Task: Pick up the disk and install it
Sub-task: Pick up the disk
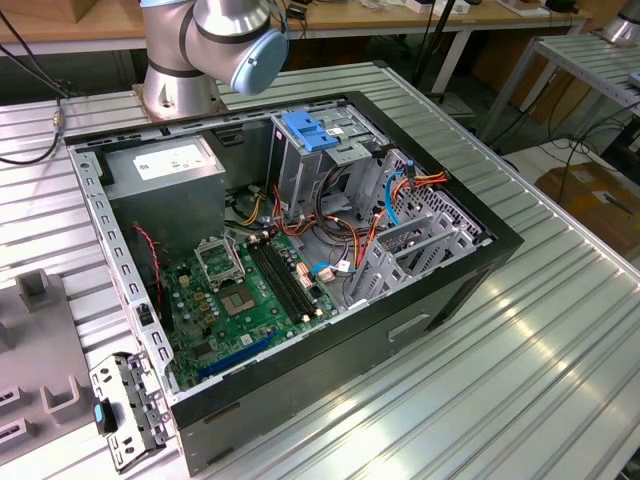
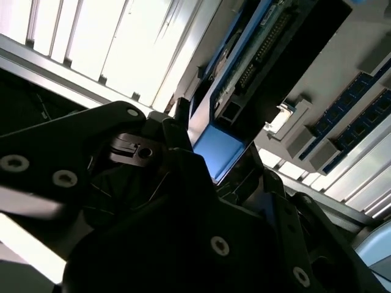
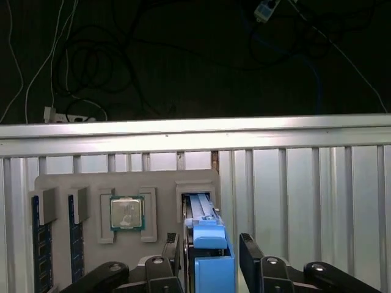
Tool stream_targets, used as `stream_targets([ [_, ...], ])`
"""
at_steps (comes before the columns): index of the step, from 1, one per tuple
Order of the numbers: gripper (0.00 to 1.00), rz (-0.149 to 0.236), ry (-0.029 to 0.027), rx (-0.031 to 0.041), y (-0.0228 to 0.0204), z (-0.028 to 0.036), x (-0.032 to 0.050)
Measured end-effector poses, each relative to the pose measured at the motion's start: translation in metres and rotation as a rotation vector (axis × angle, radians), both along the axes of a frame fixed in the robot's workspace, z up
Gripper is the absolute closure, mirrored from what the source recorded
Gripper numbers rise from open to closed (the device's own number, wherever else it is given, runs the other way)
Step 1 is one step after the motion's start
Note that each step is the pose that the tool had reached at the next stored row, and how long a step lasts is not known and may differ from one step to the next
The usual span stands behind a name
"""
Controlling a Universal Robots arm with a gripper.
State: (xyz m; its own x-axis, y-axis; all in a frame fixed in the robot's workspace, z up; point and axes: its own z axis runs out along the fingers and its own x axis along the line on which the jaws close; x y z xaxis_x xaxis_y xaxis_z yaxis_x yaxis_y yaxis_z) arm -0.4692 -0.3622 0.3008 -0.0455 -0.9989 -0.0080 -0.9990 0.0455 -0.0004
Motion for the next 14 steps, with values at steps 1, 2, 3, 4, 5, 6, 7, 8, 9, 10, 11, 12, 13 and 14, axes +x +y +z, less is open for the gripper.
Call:
stream_targets([
  [1,0.49,-0.001,0.0,0.0,0.0,-0.0005,0.0],
  [2,0.49,-0.001,-0.0001,0.0001,0.0,-0.0008,0.0],
  [3,0.49,-0.001,-0.0003,0.0001,0.0,-0.0019,0.0],
  [4,0.49,-0.001,-0.0004,0.0,0.0,-0.0034,-0.0001],
  [5,0.49,-0.001,-0.0006,0.0001,0.0,-0.0041,-0.0005],
  [6,0.49,-0.001,-0.0007,0.0003,0.0,-0.0044,-0.0007],
  [7,0.49,-0.001,-0.001,0.0004,0.0001,-0.0046,-0.0012],
  [8,0.49,-0.001,-0.0017,0.0006,0.0,-0.0049,-0.0015],
  [9,0.49,-0.001,-0.0021,0.0006,0.0,-0.0052,-0.0016],
  [10,0.49,-0.001,-0.0027,0.0006,0.0,-0.0054,-0.0019],
  [11,0.49,-0.001,-0.0033,0.0005,0.0,-0.0058,-0.0021],
  [12,0.49,-0.001,-0.0039,0.0005,0.0,-0.006,-0.0022],
  [13,0.49,-0.001,-0.0049,0.0004,0.0,-0.0065,-0.0022],
  [14,0.49,-0.001,-0.0065,0.0004,0.0,-0.0069,-0.0023],
])
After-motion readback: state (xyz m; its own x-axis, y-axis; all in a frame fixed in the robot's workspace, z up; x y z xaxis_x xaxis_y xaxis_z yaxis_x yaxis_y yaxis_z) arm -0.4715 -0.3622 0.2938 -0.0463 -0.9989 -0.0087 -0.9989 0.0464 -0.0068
